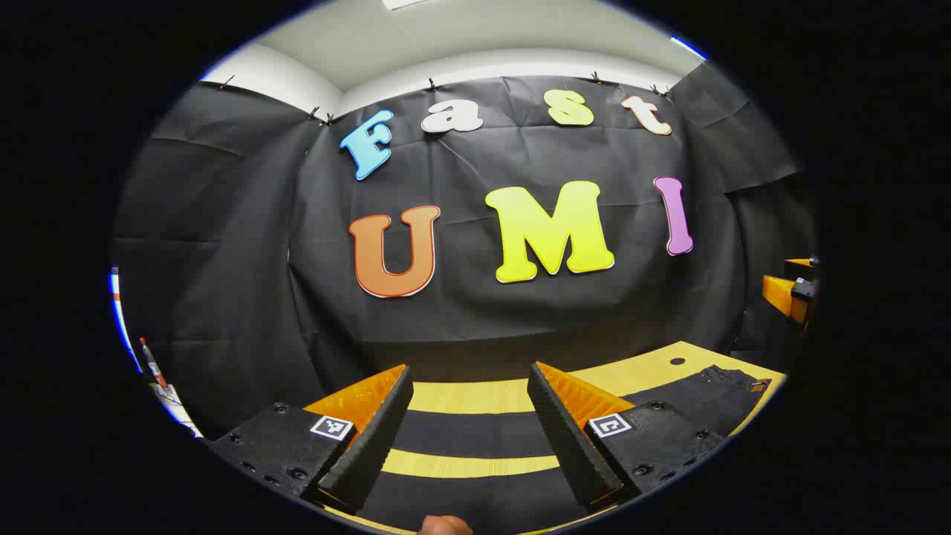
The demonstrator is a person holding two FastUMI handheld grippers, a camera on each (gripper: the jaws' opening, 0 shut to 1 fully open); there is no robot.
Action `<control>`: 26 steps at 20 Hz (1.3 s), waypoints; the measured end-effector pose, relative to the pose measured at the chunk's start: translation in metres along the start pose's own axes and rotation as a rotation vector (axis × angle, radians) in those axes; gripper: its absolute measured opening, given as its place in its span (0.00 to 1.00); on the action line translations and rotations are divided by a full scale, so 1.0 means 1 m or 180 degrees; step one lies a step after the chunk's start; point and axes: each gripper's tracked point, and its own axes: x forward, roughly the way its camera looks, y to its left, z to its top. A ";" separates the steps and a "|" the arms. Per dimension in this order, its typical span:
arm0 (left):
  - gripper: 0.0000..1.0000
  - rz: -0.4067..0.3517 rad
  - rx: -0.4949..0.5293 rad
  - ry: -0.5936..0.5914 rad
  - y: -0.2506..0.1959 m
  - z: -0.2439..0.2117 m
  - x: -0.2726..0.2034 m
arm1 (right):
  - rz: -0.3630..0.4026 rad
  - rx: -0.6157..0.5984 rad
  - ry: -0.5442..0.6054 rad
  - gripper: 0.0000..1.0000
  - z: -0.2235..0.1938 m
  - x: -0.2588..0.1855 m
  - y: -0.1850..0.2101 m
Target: Grasp the waist and the cuffs of the jeans and fold them to make the two legs overlap; first hold the waist and fold one-third of the jeans toward the cuffs, then hold the cuffs and fold the remaining one-third in the same direction to finish folding.
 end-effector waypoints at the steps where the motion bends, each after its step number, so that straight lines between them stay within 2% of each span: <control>1: 0.99 -0.0004 0.0011 -0.0003 -0.001 0.001 0.000 | 0.0011 0.0003 -0.0001 0.95 0.001 0.000 0.000; 17: 0.99 0.0028 0.0041 0.0042 0.003 -0.002 -0.003 | 0.0118 -0.0027 0.0025 0.95 -0.002 0.001 0.006; 21: 0.99 0.0089 -0.0038 0.0119 0.013 -0.009 -0.006 | 0.0143 -0.0012 0.0018 0.95 0.001 0.000 0.007; 23: 0.99 0.0126 -0.0278 0.0324 0.020 -0.029 -0.009 | 0.0168 -0.0020 0.0024 0.95 0.000 -0.001 0.009; 26: 0.99 0.0275 -0.1009 0.0892 0.020 -0.072 -0.028 | 0.0224 -0.0038 0.0047 0.96 -0.002 -0.003 0.013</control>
